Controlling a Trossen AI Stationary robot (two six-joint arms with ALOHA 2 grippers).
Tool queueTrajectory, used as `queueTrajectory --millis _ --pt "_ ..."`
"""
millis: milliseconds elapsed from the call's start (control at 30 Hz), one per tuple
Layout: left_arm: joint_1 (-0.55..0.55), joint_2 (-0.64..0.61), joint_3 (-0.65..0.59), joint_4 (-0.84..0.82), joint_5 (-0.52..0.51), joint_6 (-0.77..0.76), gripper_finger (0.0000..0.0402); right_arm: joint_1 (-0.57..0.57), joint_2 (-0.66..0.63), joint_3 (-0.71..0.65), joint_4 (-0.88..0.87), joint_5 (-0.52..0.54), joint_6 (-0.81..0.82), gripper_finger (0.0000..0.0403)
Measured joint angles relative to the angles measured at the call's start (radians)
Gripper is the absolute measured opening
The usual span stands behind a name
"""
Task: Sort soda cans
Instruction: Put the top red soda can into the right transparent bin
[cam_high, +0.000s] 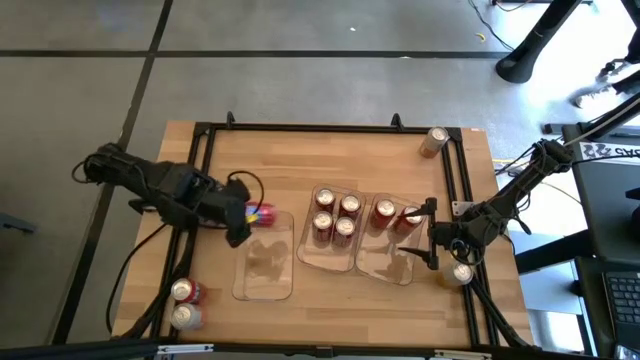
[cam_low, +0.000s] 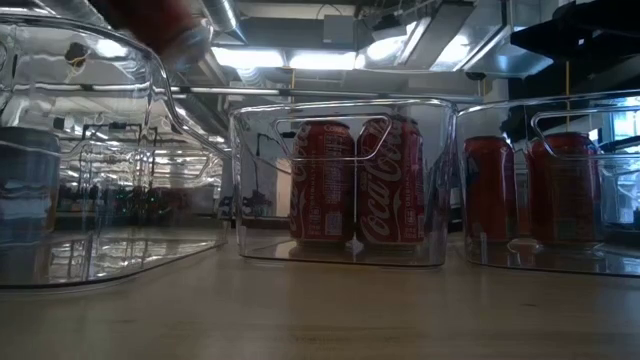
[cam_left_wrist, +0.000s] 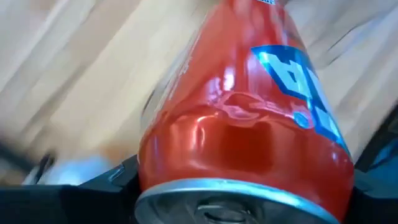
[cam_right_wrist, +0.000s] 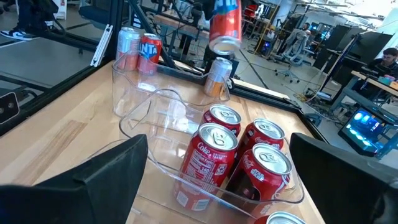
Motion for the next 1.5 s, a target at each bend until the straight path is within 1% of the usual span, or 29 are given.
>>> queueTrajectory --millis 167,300,467,633,767,833,967,1067,1133,1233,1400,1500 --pt "0.083 0.027 0.000 0.227 -0.017 0.219 0.0276 0.000 0.000 0.000 0.025 0.000 0.072 0.0390" --pt "0.143 0.083 0.000 0.411 -0.018 0.451 0.0276 0.000 0.000 0.000 0.034 -0.019 0.164 0.0390" --pt "0.207 0.172 0.000 0.603 -0.018 0.680 0.0276 0.000 0.000 0.000 0.047 -0.067 0.284 0.0390" --pt "0.248 0.258 0.000 0.771 -0.019 0.846 0.0276 0.000 0.000 0.000 0.066 -0.157 0.313 0.0390" --pt "0.268 0.320 0.000 0.896 -0.018 0.944 0.0276 0.000 -0.001 0.000 0.161 -0.180 0.311 0.0390" --pt "0.273 0.353 0.000 0.963 -0.017 0.985 0.0276 0.000 0.000 0.000 0.192 -0.156 0.309 0.0390" --pt "0.279 0.413 0.000 1.067 -0.006 1.053 0.0276 0.000 -0.011 0.000 0.228 -0.022 0.276 0.0390" --pt "0.281 0.454 -0.001 1.132 -0.005 1.087 0.0276 0.000 -0.020 0.000 0.262 0.056 0.207 0.0384" --pt "0.282 0.477 -0.001 1.181 -0.005 1.106 0.0276 0.000 -0.018 0.000 0.312 0.081 0.140 0.0365" --pt "0.282 0.511 -0.001 1.264 -0.005 1.139 0.0276 0.000 -0.015 0.001 0.379 0.083 0.030 0.0309" --pt "0.281 0.552 -0.001 1.374 -0.005 1.173 0.0276 0.000 -0.019 0.001 0.431 0.100 -0.075 0.0172" --pt "0.282 0.563 -0.001 1.395 0.007 1.175 0.0276 0.000 -0.019 0.001 0.449 0.132 -0.141 0.0089"
